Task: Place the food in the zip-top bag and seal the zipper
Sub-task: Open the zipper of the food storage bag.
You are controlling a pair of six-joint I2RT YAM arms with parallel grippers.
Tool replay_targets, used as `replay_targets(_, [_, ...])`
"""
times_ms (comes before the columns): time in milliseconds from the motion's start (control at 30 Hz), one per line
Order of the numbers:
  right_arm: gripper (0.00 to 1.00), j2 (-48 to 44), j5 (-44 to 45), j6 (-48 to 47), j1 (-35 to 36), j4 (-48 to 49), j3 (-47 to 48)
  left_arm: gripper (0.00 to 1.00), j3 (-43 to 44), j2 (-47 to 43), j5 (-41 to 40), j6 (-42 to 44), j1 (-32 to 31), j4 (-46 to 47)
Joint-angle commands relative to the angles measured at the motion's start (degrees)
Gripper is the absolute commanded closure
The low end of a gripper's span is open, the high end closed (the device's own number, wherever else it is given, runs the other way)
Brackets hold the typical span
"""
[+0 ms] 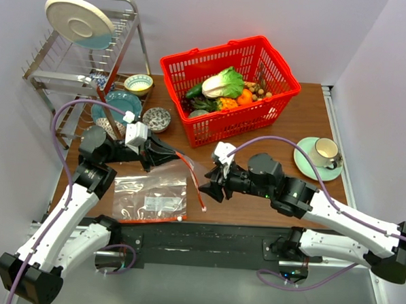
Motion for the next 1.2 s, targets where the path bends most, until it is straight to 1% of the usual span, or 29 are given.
replay_targets(0, [0.51,-0.27,-0.45,-0.47,-0.03,2.58,2.43,1.0,-0.19,-0.58,0.5,-1.02,0.37,2.28])
replay_targets(100, [0.51,0.78,-0.02,-0.56,-0.03,2.4,2.88,1.0,-0.28,-0.67,0.41,-1.02,0.37,2.28])
replay_targets(233, [0.58,1.75,2.01,-0.74,-0.03,1.87,3.4,1.0,-0.28,-0.75,0.41,-0.94,0.28,2.28])
replay_targets(400, [0.61,1.84,2.27,-0.91,-0.03,2.22,3.41,1.0,-0.28,-0.76,0.5,-0.85,0.37,2.19])
replay_targets(500, [0.66,1.93,2.97,-0.74,-0.03,2.05,3.58,1.0,-0.28,-0.75,0.5,-0.85,0.37,2.19])
replay_targets(833, [0.66,5.26,5.43,0.93,-0.03,3.54,4.28,1.0,-0.19,-0.49,-0.73,-1.37,0.37,2.01])
replay_targets(967, [0.68,6.5,8.69,1.55,-0.03,3.46,4.64,1.0,0.07,0.21,-1.43,-1.9,0.37,1.84])
replay_targets(1033, [0.68,6.33,12.28,1.81,-0.03,4.07,4.2,1.0,0.33,0.47,-1.35,-1.99,0.37,1.66])
replay_targets(1167, [0.68,5.18,15.8,2.07,0.05,7.14,2.79,1.0,0.51,1.35,-1.26,-2.78,0.37,1.57])
